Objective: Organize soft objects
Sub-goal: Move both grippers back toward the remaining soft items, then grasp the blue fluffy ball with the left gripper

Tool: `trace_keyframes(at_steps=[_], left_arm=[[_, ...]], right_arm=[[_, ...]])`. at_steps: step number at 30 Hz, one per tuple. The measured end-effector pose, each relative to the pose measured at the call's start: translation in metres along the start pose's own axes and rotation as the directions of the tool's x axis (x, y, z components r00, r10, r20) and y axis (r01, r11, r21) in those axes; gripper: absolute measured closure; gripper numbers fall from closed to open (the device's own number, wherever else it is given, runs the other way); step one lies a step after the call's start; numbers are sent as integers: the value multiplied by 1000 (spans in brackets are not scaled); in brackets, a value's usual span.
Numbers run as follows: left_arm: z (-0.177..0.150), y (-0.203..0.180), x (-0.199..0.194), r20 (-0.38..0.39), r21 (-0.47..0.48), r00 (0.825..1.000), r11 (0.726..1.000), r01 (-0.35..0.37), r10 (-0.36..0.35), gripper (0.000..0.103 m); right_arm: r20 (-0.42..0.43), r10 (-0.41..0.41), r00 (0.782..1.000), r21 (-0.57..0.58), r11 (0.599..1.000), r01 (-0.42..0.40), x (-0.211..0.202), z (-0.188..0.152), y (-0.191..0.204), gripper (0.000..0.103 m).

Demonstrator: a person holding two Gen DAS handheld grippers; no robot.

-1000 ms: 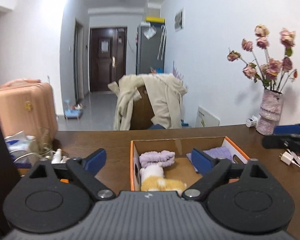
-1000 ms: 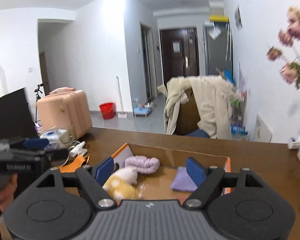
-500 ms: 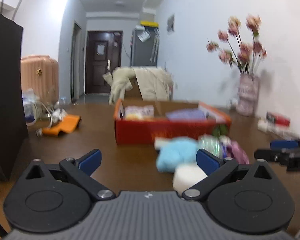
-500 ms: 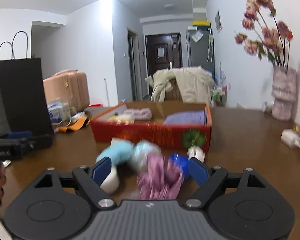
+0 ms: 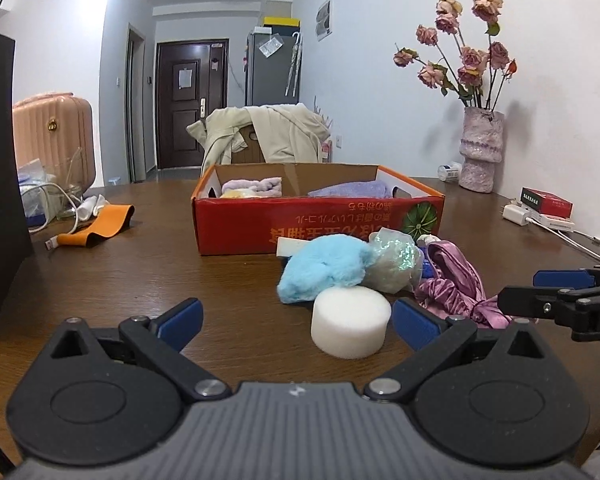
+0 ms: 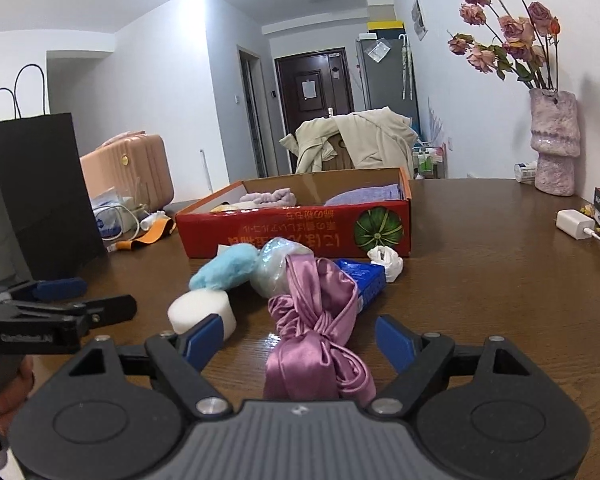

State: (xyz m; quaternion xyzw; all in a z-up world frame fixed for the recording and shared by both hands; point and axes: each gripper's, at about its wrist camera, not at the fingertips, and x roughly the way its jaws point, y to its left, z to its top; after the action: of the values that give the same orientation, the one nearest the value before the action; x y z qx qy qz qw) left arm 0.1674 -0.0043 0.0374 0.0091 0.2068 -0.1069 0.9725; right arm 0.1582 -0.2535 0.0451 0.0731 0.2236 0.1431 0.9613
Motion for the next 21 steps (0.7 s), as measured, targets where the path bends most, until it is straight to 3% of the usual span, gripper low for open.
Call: trace_keyframes(at_steps=[2,14,21], left_arm=[[2,2,6,-8,-14,1000,1000,-1,1,0],[17,22,37,-34,-71,999,997,-20,18,0],[32,41,58,-46,-113,999,994,8,-13,0]], right_arm=[[1,15,1000,-6,1000,-15,2,2,1,30],[-23,54,998,9,999,-54,31,15,7,48],[-41,103,994,11,995,-102,60,40,27,57]])
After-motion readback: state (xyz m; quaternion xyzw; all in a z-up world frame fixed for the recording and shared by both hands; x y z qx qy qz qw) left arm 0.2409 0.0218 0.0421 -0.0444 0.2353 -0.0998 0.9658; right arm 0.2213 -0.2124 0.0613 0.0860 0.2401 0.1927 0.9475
